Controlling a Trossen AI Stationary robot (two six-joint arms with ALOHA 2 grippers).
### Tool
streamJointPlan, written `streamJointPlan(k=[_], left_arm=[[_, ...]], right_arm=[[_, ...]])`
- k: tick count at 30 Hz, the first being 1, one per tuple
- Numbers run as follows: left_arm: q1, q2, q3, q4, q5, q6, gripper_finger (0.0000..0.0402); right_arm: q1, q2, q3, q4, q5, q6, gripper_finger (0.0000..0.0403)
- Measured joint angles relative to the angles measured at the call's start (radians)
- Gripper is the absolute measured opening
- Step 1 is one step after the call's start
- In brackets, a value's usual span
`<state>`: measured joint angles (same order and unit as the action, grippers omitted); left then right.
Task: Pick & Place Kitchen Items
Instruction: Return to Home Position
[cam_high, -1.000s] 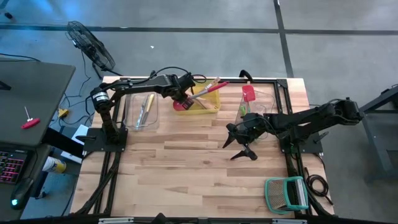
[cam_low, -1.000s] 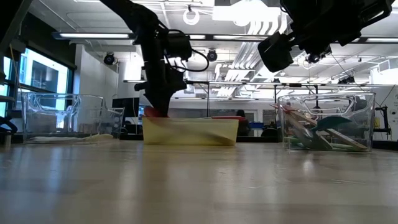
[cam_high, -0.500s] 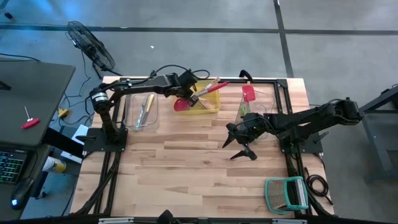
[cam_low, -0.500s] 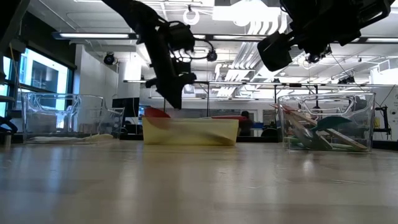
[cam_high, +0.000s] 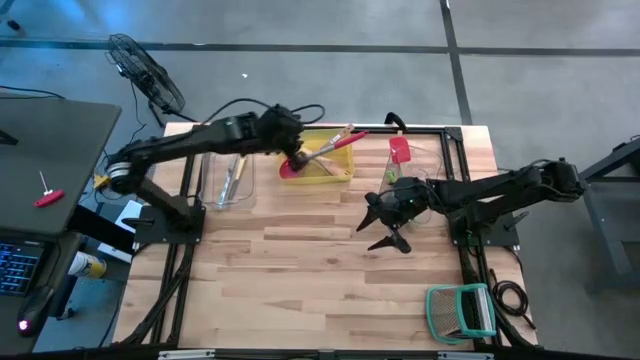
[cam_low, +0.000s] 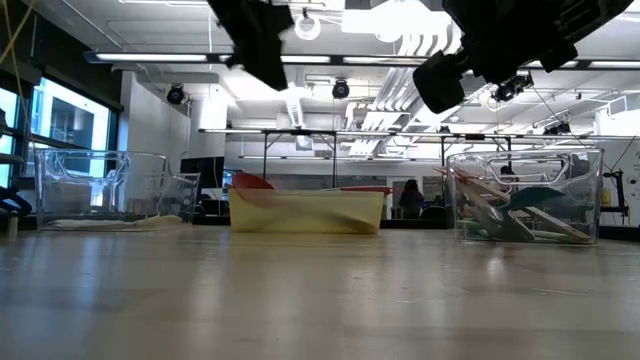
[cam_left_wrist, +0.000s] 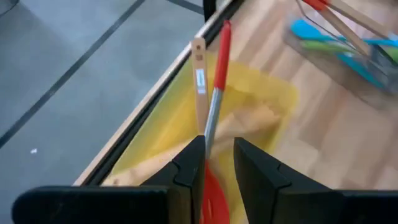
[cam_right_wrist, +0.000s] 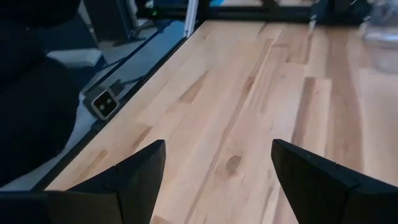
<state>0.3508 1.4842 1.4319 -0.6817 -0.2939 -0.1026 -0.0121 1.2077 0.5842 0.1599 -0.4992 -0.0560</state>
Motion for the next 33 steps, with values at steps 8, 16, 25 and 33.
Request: streamJointPlan(k=[8, 16, 25, 33], left_arm=[[-0.117, -0.183, -0.007, -0.282, -0.081, -0.079, 0.0079], [-0.248, -0.346, -0.12, -0.259, -0.11, -0.083, 0.0076], [-0.313, -0.572, -0.406, -0.025, -0.181, -0.085, 0.0008], [-0.312, -0.861, -0.673, 0.143, -0.103, -0.099, 0.0003]], right_arm=[[-0.074, -0.143, 0.0, -0.109, 0.091, 0.003, 0.0249], [-0.134, -0.366, 0.0, -0.267, 0.185, -0.027, 0.0161], [-0.153, -0.536, 0.0, -0.419, 0.11, -0.03, 0.0015], [-0.152, -0.65, 0.0, -0.414, 0.036, -0.016, 0.0003]])
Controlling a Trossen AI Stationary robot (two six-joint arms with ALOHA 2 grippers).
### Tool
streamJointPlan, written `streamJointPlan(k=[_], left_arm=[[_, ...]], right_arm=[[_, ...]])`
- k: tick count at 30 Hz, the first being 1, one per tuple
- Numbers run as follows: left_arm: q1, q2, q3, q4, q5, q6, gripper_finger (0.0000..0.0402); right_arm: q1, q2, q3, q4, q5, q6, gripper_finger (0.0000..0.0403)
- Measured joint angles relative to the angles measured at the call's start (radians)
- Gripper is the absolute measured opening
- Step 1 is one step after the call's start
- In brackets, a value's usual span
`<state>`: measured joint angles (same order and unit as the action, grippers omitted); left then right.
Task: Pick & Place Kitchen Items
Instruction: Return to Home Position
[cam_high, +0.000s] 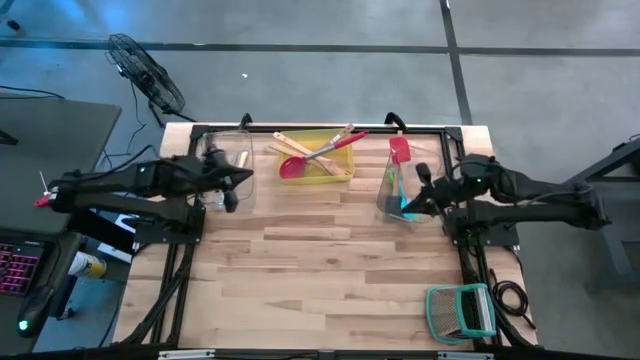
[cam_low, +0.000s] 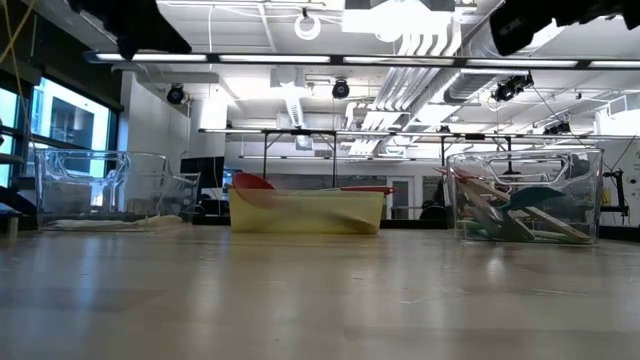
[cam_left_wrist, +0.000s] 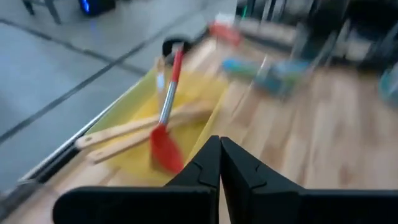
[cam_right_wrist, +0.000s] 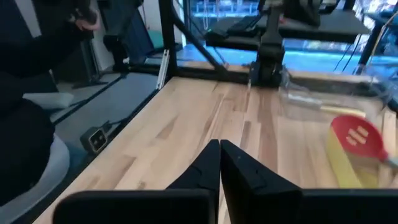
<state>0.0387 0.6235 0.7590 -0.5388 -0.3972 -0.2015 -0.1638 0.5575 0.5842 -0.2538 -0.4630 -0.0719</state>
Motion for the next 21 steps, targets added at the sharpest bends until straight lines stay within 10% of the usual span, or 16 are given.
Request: streamJointPlan(k=[10, 21], left_arm=[[0.0, -0.366, -0.3, 0.337, 0.159, -0.057, 0.0001], [0.0, -0.497, -0.534, 0.442, 0.326, -0.031, 0.0]], right_arm=[[0.0, -0.234, -0.195, 0.155, 0.031, 0.108, 0.0002], [0.0, -0.362, -0.458, 0.441, 0.13, 0.252, 0.0002]])
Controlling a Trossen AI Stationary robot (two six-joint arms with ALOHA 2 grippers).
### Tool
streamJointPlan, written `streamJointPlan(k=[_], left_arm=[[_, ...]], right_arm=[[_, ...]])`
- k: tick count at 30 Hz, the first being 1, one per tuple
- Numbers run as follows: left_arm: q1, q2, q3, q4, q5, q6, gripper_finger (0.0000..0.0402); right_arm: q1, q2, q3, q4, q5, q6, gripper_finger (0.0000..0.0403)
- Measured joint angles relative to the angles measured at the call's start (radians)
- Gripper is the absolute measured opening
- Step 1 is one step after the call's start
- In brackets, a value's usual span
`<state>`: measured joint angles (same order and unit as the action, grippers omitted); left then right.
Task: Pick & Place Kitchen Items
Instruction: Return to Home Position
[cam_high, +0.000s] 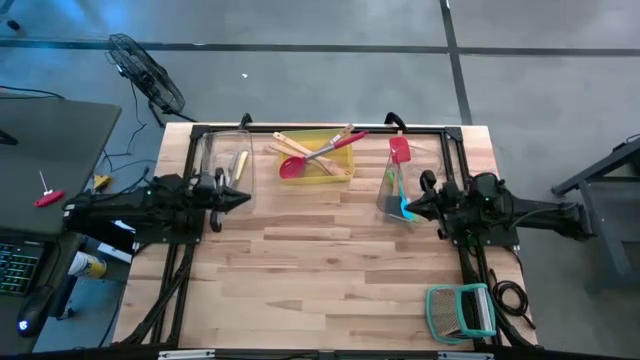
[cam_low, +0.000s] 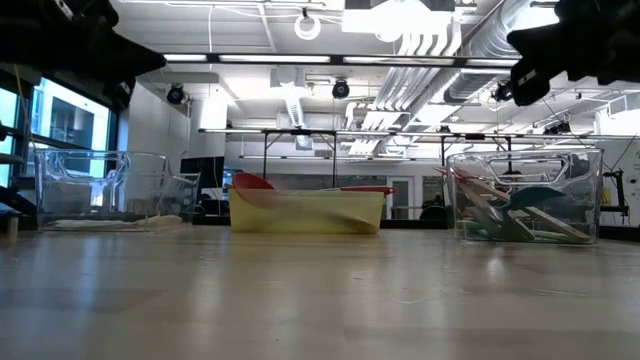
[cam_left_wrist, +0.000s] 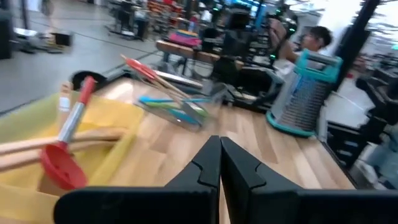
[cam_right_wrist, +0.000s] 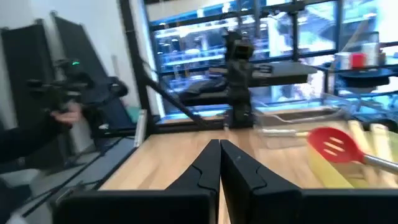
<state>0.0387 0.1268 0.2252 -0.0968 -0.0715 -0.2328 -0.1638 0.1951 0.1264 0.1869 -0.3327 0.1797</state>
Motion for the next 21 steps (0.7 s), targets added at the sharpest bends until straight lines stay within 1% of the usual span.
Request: streamJointPlan(k=[4, 9, 11, 16, 19, 21], left_arm=[[0.0, -0.006, -0.056, 0.053, 0.052, -0.008, 0.0], [0.0, -0.008, -0.095, 0.053, 0.074, 0.011, 0.0], [0.0, -0.009, -0.114, 0.072, 0.076, 0.024, 0.0], [0.0, -0.01, -0.175, 0.195, 0.121, 0.069, 0.0], [0.0, -0.009, -0.199, 0.24, 0.118, 0.074, 0.0], [0.0, -0.011, -0.208, 0.239, 0.106, 0.075, 0.0]], right_arm=[[0.0, -0.001, -0.05, 0.083, 0.054, 0.0, 0.0002], [0.0, -0.001, -0.082, 0.134, 0.056, -0.008, 0.0002], [0.0, 0.0, -0.099, 0.134, 0.074, -0.007, 0.0002], [0.0, 0.0, -0.117, 0.106, 0.097, 0.007, 0.0002], [0.0, 0.0, -0.117, 0.098, 0.102, 0.01, 0.0002], [0.0, 0.0, -0.117, 0.096, 0.107, 0.019, 0.0002]])
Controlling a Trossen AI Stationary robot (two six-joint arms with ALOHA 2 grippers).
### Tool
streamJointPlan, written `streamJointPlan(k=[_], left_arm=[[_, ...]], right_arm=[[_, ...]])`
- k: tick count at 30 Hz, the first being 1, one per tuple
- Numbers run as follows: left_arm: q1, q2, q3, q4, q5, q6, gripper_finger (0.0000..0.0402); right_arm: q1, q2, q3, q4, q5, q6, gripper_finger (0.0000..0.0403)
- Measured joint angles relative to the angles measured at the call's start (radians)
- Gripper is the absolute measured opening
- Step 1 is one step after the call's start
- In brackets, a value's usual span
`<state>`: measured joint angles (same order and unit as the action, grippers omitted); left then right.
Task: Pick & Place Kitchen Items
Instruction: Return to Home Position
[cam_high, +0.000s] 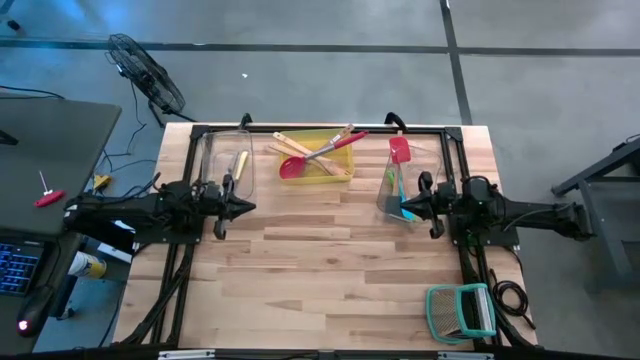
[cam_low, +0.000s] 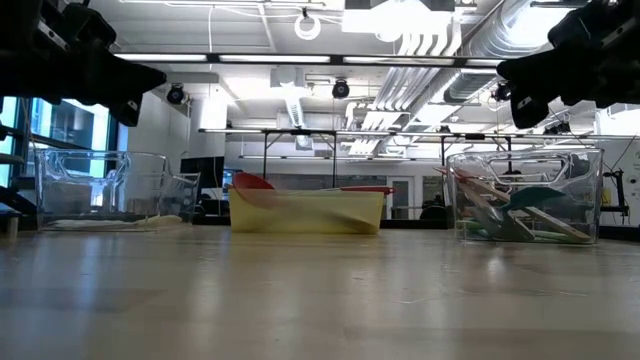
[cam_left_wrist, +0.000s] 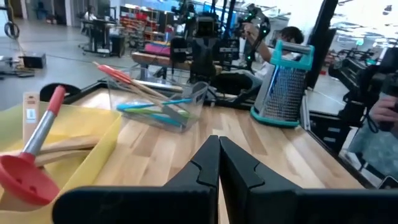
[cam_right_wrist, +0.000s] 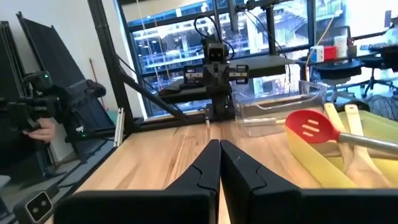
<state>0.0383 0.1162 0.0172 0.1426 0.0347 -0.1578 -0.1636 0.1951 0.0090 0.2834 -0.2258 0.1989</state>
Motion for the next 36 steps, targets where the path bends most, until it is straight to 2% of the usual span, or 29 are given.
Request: streamJointPlan(k=[5, 10, 17, 22, 36], left_arm=[[0.0, 0.002, -0.002, -0.003, -0.001, 0.024, 0.0], [0.0, 0.002, -0.003, -0.013, -0.019, 0.066, 0.0], [0.001, 0.002, -0.004, -0.133, -0.052, 0.128, 0.0], [0.001, 0.026, -0.005, -0.129, -0.047, 0.154, 0.0], [0.001, 0.051, -0.006, -0.13, -0.045, 0.154, 0.0]], right_arm=[[0.0, 0.0, 0.0, -0.012, 0.006, 0.018, 0.0002], [0.0, 0.0, -0.001, -0.091, 0.099, 0.004, 0.0002], [0.0, 0.0, -0.001, -0.235, 0.182, -0.005, 0.0002], [0.0, 0.002, -0.001, -0.255, 0.184, 0.04, 0.0002], [0.0, 0.008, -0.002, -0.255, 0.176, 0.014, 0.0003]])
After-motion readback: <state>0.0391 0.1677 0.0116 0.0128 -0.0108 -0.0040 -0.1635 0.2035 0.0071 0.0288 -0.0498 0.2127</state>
